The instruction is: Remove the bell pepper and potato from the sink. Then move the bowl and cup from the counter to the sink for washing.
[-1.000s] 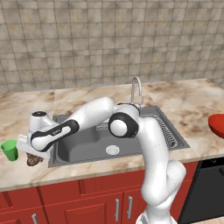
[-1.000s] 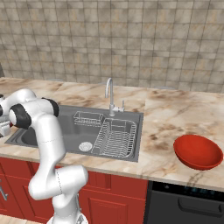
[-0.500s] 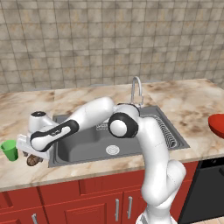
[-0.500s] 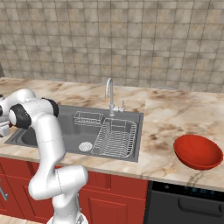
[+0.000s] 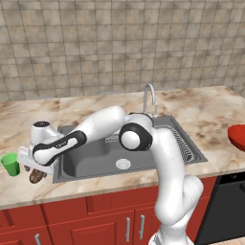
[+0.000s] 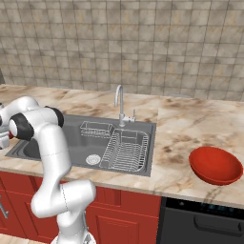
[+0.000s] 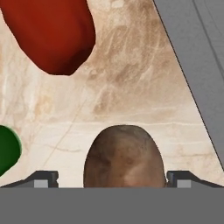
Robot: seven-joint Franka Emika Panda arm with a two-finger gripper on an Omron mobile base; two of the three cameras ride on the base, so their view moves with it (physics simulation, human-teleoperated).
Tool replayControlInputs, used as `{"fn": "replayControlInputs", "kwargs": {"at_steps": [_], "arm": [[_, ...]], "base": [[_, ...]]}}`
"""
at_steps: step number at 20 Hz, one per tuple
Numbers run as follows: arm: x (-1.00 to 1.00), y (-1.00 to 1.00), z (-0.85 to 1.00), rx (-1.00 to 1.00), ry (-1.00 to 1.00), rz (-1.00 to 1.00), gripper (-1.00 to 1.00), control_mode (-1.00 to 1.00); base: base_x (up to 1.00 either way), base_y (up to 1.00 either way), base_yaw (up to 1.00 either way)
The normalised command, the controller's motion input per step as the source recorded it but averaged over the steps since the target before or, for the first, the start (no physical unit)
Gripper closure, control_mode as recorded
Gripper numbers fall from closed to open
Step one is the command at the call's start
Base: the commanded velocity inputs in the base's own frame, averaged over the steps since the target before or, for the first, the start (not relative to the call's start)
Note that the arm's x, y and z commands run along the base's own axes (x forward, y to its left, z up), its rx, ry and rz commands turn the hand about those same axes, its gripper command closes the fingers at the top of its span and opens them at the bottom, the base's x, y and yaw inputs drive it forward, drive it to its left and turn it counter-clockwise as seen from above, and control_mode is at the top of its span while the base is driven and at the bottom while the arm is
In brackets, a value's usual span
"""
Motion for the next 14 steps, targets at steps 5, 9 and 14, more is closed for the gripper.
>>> {"fn": "replayControlInputs", "kwargs": {"at_steps": [5, 9, 14], "arm": [[-0.13, -0.09, 0.16, 0.0, 0.0, 0.0, -1.0, -1.0], [-0.09, -0.14, 0.23, -0.01, 0.0, 0.0, -1.0, -1.0], [-0.03, -0.11, 0.23, -0.03, 0.0, 0.0, -1.0, -1.0]], "base": [[0.0, 0.0, 0.0], [0.0, 0.0, 0.0], [0.0, 0.0, 0.0]]}}
